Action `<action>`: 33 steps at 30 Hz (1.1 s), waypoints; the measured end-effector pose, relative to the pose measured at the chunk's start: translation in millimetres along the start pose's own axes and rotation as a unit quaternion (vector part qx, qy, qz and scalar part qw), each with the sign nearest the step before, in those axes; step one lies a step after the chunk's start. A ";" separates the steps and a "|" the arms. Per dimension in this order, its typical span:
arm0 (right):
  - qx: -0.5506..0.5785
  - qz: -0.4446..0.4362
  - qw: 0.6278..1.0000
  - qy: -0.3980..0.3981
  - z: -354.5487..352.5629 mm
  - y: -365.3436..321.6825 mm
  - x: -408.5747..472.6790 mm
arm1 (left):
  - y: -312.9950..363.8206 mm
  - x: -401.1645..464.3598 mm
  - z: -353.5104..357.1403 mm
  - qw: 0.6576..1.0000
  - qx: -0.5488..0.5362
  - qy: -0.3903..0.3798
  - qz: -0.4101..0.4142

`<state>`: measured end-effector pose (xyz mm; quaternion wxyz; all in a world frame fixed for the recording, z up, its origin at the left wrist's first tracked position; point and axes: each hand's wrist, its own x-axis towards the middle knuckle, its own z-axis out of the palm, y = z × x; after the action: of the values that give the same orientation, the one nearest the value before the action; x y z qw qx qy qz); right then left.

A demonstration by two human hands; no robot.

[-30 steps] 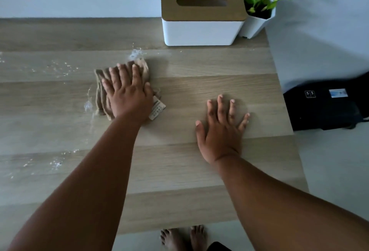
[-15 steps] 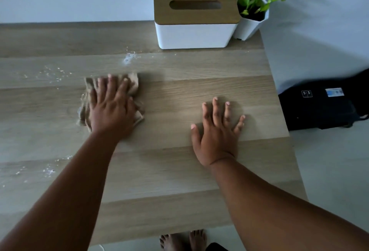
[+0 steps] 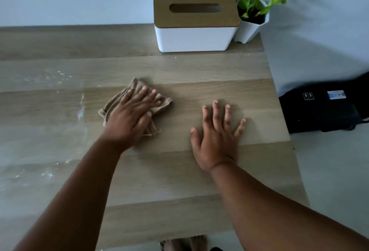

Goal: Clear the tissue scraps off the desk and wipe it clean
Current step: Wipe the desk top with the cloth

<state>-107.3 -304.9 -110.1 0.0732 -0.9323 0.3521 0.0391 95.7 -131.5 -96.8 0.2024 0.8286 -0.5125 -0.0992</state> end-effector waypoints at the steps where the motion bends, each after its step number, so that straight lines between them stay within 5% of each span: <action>1: 0.001 -0.001 1.000 0.000 -0.1 0.4 0.1 | -2.2 -15.4 0.2 1.000 -0.008 0.005 -0.004; 10: -0.003 0.001 1.000 -0.003 2.0 0.3 1.8 | -43.1 74.2 -3.0 0.945 0.103 0.042 -0.308; 13: -0.007 0.003 1.000 -0.014 2.0 -0.3 3.5 | -42.1 102.8 0.2 0.954 0.122 -0.005 -0.275; 16: -0.004 0.003 1.000 -0.013 1.0 -0.3 2.8 | -19.1 92.5 0.4 0.975 0.141 -0.061 -0.159; 23: -0.003 -0.002 1.000 -0.013 -2.8 -0.3 0.8 | 51.2 -25.6 27.0 0.987 0.144 -0.066 0.040; 27: 0.001 -0.001 1.000 -0.010 -1.8 0.6 1.5 | 36.8 -45.9 26.8 0.990 0.136 -0.030 -0.014; 33: -0.003 -0.001 1.000 -0.011 -0.1 0.3 2.5 | 7.2 56.7 24.3 0.957 0.123 0.012 -0.263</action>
<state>-105.7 -306.7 -110.3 0.0745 -0.9322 0.3506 0.0501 106.6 -190.4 -113.0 0.0720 0.9537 -0.2821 -0.0752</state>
